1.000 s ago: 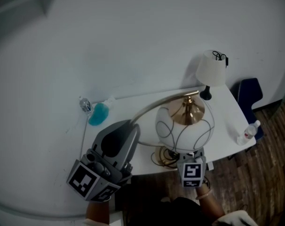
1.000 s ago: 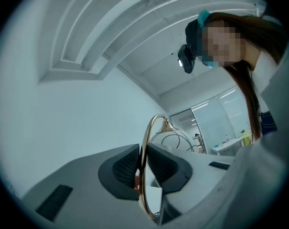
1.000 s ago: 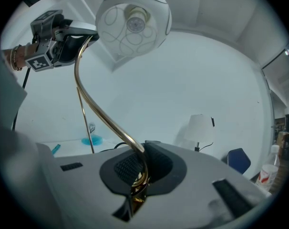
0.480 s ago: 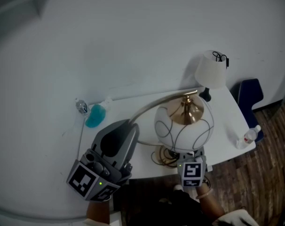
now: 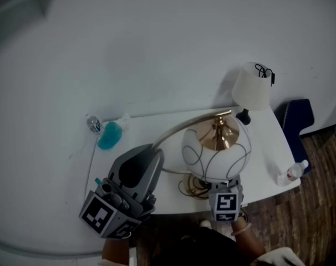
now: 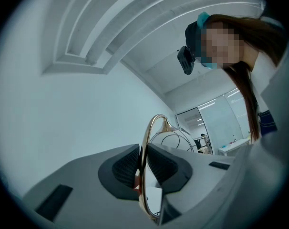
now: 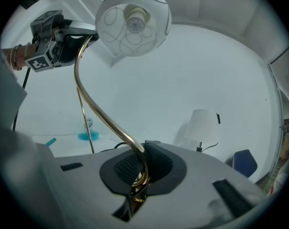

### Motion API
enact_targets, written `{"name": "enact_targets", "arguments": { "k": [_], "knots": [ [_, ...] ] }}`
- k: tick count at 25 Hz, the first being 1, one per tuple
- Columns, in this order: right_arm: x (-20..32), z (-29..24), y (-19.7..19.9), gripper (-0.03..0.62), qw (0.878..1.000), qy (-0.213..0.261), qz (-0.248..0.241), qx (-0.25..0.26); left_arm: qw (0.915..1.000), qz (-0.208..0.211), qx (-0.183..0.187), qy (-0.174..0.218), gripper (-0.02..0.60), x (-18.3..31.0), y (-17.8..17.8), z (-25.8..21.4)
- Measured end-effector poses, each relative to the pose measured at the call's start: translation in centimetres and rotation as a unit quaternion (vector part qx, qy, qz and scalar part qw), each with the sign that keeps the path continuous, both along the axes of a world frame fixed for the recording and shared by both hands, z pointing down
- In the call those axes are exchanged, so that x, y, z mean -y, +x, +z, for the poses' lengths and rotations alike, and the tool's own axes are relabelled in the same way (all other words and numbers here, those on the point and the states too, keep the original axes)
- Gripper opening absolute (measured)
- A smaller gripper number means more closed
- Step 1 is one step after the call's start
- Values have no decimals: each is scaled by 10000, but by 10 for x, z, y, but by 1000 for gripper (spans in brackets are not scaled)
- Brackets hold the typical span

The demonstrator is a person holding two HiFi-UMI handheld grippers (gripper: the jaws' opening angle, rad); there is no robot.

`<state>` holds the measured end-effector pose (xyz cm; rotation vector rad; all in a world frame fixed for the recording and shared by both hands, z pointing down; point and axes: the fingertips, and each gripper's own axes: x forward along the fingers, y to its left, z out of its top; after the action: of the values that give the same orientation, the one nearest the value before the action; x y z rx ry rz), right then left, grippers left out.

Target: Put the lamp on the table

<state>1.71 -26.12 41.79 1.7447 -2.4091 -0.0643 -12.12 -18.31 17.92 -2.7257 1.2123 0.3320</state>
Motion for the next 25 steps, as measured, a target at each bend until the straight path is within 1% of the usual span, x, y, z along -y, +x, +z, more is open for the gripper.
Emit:
{"name": "enact_targets", "arguments": {
  "k": [10,14,20,25],
  "knots": [
    [32,15,7,8,9999,-110,-129,23,9998,-147,5,-105,57,34,10,12],
    [38,25,8,8,9998,-92,-139,95,9997,-195,-14,-115,57,41,10,22],
    [45,36,9,8,9998,-100,-133,61,9997,-220,-7,-121,57,47,11,33],
    [48,48,9,8,9996,-167,-219,-11,9996,-239,-21,-175,57,51,12,44]
  ]
}}
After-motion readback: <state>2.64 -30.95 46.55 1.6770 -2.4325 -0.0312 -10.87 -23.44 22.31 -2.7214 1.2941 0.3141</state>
